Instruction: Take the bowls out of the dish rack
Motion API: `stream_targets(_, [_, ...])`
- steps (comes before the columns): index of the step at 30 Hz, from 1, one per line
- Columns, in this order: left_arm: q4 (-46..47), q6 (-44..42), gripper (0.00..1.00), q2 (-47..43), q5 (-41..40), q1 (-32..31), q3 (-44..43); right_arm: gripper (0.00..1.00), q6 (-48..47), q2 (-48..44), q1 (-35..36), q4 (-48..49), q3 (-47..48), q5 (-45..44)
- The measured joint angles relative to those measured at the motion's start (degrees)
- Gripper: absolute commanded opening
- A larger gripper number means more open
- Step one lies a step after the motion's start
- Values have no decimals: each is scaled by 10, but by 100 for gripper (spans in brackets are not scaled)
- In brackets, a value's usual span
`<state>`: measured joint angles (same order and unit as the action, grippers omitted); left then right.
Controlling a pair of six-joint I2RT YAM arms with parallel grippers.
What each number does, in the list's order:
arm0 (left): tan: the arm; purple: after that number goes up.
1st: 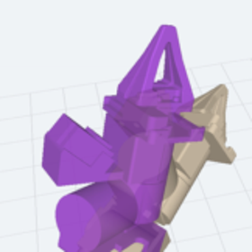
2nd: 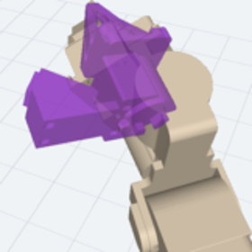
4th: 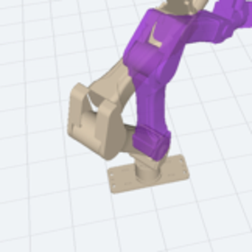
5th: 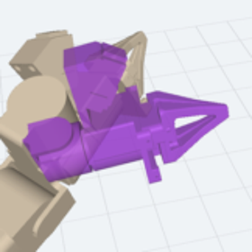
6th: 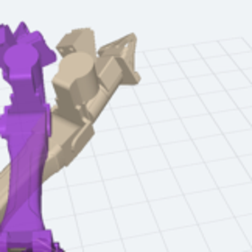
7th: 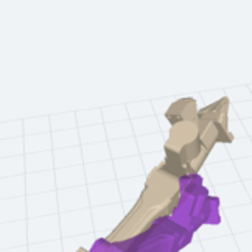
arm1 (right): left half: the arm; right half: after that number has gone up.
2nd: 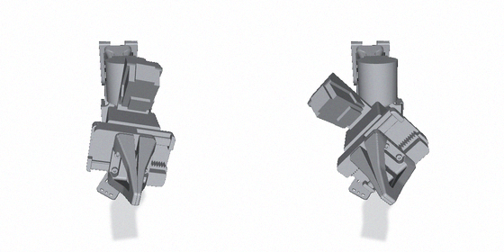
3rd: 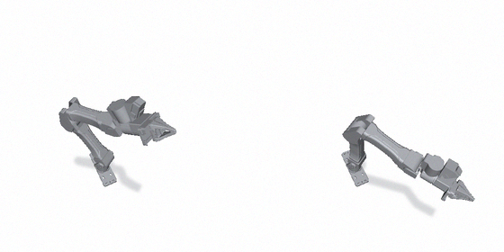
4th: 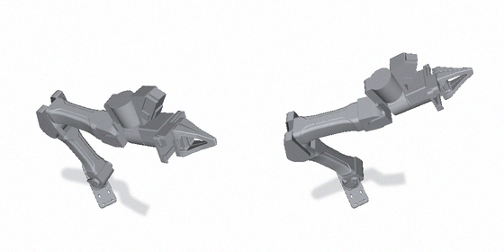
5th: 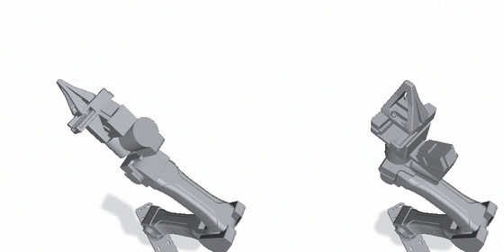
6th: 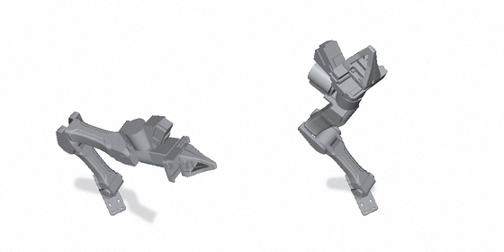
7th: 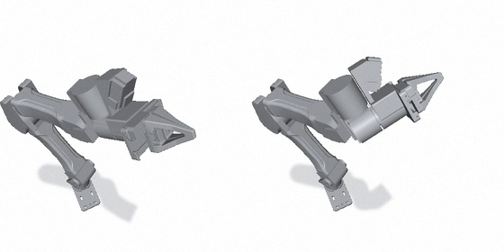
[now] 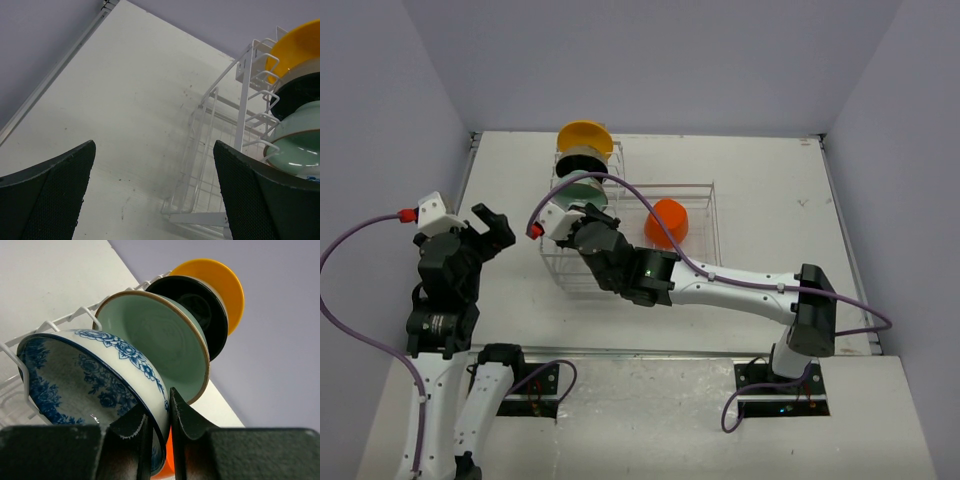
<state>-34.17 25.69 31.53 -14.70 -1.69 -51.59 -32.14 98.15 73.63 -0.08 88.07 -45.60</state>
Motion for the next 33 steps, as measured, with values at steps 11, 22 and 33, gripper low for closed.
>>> stream_targets(11, [8,0,98,1,15,0,32,4,-12,1,5,15,-5,-14])
stream_targets(22, [35,7,51,47,82,0,37,1,-20,1,7,33,-14,-19])
stream_targets(33, [28,19,0,76,118,0,7,1,-24,-1,7,43,-20,-19])
